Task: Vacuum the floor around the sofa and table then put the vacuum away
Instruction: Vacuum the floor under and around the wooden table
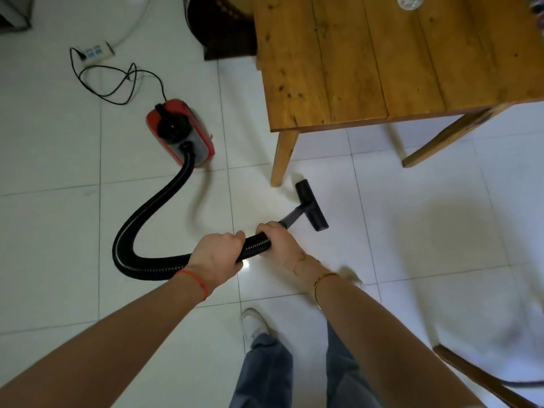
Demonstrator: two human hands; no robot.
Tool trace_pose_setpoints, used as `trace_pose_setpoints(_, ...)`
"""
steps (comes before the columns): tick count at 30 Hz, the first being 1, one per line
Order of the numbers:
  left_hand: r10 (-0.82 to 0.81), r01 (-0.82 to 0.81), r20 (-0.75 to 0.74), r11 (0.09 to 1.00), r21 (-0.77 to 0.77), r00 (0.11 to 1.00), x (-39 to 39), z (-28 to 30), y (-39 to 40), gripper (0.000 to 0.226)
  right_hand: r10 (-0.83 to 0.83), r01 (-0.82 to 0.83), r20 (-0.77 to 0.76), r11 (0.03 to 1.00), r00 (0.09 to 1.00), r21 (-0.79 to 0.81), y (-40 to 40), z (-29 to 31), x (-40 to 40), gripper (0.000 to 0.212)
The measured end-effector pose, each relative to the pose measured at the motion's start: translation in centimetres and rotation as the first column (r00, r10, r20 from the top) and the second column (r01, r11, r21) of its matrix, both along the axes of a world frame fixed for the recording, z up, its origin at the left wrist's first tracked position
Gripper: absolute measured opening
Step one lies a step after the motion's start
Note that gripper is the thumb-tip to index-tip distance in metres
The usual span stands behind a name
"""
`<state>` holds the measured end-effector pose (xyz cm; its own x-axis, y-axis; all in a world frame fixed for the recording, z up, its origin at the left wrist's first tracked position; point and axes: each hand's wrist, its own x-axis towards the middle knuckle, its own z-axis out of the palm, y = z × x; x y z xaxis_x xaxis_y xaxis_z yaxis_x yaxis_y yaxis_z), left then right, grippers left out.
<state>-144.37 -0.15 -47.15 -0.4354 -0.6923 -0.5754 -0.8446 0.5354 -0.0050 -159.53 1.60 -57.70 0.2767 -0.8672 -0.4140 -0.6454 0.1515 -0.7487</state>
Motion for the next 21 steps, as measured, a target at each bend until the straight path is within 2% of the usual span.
trace_pose_setpoints(5, -0.003, 0.003, 0.013, 1.0, -0.013, 1.0, 3.3, 0.6, 0.2, 0.026, 0.013, -0.013, 0.013, 1.0, 1.0, -0.006, 0.1, 0.6, 3.2, 0.019)
trace_pose_setpoints(10, -0.033, 0.033, 0.004, 0.999, -0.011, 0.999, 2.6, 0.4, -0.7, 0.027, -0.003, 0.003, -0.002, 1.0, 1.0, -0.013, -0.4, 0.5, 2.3, 0.02)
trace_pose_setpoints(21, -0.026, 0.026, -0.059, 1.0, -0.001, 0.998, -11.5, -1.5, -6.3, 0.025, -0.114, 0.113, -0.064, 0.994, 0.991, -0.012, -5.1, -2.1, -11.7, 0.017)
